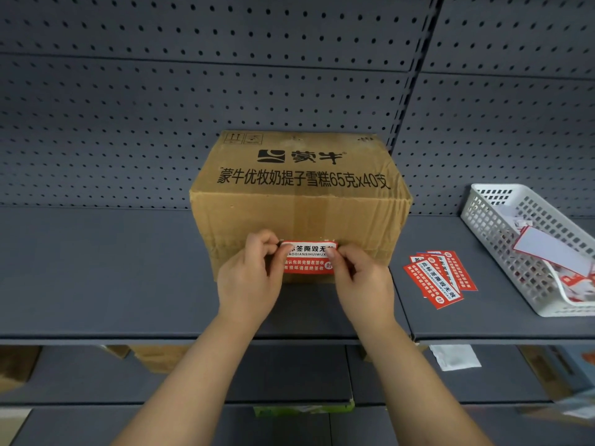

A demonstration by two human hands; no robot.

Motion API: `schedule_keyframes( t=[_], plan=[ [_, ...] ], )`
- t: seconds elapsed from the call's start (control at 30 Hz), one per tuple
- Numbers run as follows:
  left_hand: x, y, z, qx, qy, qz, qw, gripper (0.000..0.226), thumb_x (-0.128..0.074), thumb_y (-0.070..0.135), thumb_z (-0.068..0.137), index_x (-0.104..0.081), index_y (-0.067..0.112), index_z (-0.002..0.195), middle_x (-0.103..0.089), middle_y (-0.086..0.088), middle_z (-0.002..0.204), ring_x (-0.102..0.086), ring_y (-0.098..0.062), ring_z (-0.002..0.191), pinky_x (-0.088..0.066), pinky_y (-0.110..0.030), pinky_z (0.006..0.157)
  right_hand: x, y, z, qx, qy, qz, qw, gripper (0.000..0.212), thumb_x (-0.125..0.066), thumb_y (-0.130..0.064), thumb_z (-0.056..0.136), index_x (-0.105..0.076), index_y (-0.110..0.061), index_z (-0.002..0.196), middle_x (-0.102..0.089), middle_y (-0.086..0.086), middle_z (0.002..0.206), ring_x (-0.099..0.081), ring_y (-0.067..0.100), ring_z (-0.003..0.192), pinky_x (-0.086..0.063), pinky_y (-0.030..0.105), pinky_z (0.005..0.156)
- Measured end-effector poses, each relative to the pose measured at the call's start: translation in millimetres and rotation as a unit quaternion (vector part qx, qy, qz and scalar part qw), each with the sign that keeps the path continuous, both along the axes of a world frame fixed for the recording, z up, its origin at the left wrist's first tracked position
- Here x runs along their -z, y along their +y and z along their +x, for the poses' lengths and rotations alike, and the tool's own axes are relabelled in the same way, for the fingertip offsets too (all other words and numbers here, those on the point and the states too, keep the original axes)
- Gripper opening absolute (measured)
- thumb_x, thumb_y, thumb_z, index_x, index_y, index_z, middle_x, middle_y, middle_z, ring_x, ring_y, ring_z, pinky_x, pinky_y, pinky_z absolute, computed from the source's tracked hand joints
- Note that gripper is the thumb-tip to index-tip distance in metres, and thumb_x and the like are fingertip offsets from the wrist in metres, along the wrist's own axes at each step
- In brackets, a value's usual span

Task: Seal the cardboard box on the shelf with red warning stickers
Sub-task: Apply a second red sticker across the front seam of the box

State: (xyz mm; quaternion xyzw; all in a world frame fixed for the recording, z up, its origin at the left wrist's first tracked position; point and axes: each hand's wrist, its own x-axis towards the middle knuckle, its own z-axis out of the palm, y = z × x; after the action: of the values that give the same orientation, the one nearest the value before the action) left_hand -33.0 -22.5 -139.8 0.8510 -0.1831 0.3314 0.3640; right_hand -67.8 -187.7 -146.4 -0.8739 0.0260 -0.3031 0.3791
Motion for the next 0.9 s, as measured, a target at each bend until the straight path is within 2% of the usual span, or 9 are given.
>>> schedule_keyframes(
  t=[0.07,0.13,0.2,0.37,0.5,0.6,0.7,0.83,0.9],
  plan=[
    [0,0,1,0.001,0.002,-0.001,1.0,0.026,-0.058,0.036,0.085,-0.041,0.019,0.097,-0.072,-0.003,0.074,-0.059,-0.008,0.057,-0.029,-0.011,0.044,0,1,1,0.001,0.001,0.001,1.0,0.037,-0.048,-0.046,0.089,-0.068,-0.015,0.09,-0.075,0.001,0.086,-0.067,0.011,0.07,-0.052,0.027,0.05],
    [-1,0,2,-0.002,0.002,0.0,1.0,0.028,-0.061,0.034,0.085,-0.041,0.019,0.097,-0.072,-0.002,0.074,-0.06,-0.01,0.055,-0.032,-0.015,0.042,0,2,3,0.012,0.001,-0.01,1.0,0.04,-0.046,-0.049,0.088,-0.068,-0.015,0.088,-0.074,0.001,0.08,-0.063,0.01,0.064,-0.043,0.019,0.047],
    [-2,1,4,-0.004,-0.002,0.001,1.0,0.029,-0.064,0.031,0.085,-0.041,0.019,0.098,-0.07,0.0,0.073,-0.06,-0.012,0.053,-0.036,-0.021,0.041,-1,3,5,0.026,-0.003,-0.021,0.999,0.039,-0.046,-0.048,0.089,-0.068,-0.016,0.084,-0.073,0.0,0.073,-0.058,0.01,0.057,-0.037,0.019,0.044],
    [-4,2,6,0.003,-0.011,0.004,1.0,0.026,-0.061,0.03,0.085,-0.041,0.019,0.097,-0.069,0.001,0.07,-0.056,-0.009,0.051,-0.038,-0.022,0.039,-1,4,7,0.039,-0.014,-0.033,0.999,0.033,-0.052,-0.043,0.09,-0.067,-0.015,0.08,-0.073,0.001,0.07,-0.063,0.016,0.056,-0.049,0.03,0.044],
    [-3,3,9,0.008,-0.015,0.015,1.0,0.031,-0.068,0.026,0.083,-0.042,0.018,0.097,-0.067,0.001,0.07,-0.057,-0.01,0.05,-0.042,-0.026,0.037,-2,5,9,0.05,-0.02,-0.059,0.997,0.035,-0.052,-0.043,0.09,-0.064,-0.014,0.075,-0.071,0.003,0.063,-0.059,0.018,0.049,-0.036,0.019,0.04],
    [-5,5,9,0.008,-0.017,0.018,1.0,0.028,-0.064,0.029,0.084,-0.041,0.017,0.095,-0.055,0.007,0.059,-0.046,-0.006,0.043,-0.038,-0.025,0.034,-2,4,9,0.06,-0.013,-0.068,0.996,0.034,-0.053,-0.043,0.089,-0.063,-0.014,0.074,-0.071,0.004,0.063,-0.054,0.014,0.047,-0.028,0.014,0.041],
    [-8,7,9,0.011,0.01,0.006,1.0,0.025,-0.059,0.031,0.087,-0.036,0.021,0.091,-0.044,0.011,0.052,-0.038,-0.004,0.038,-0.038,-0.028,0.033,-3,5,9,0.074,0.009,-0.044,0.996,0.038,-0.056,-0.046,0.087,-0.062,-0.014,0.067,-0.069,0.002,0.061,-0.056,0.015,0.048,-0.037,0.021,0.04],
    [-6,14,6,-0.02,0.089,-0.079,0.993,0.028,-0.061,0.03,0.088,-0.033,0.027,0.088,-0.061,0.0,0.056,-0.055,-0.019,0.046,-0.047,-0.041,0.043,-3,-1,5,0.083,0.037,0.026,0.996,0.049,-0.056,-0.053,0.084,-0.056,-0.013,0.056,-0.058,0.001,0.049,-0.053,0.019,0.046,-0.042,0.034,0.043],
    [-8,27,1,-0.022,0.087,-0.123,0.988,0.022,-0.059,0.029,0.089,-0.039,0.026,0.095,-0.062,-0.003,0.061,-0.058,-0.021,0.052,-0.048,-0.042,0.047,-1,-10,-2,0.072,0.001,0.05,0.996,0.047,-0.054,-0.05,0.087,-0.057,-0.011,0.06,-0.056,0.004,0.051,-0.051,0.022,0.049,-0.046,0.041,0.046]
  ],
)
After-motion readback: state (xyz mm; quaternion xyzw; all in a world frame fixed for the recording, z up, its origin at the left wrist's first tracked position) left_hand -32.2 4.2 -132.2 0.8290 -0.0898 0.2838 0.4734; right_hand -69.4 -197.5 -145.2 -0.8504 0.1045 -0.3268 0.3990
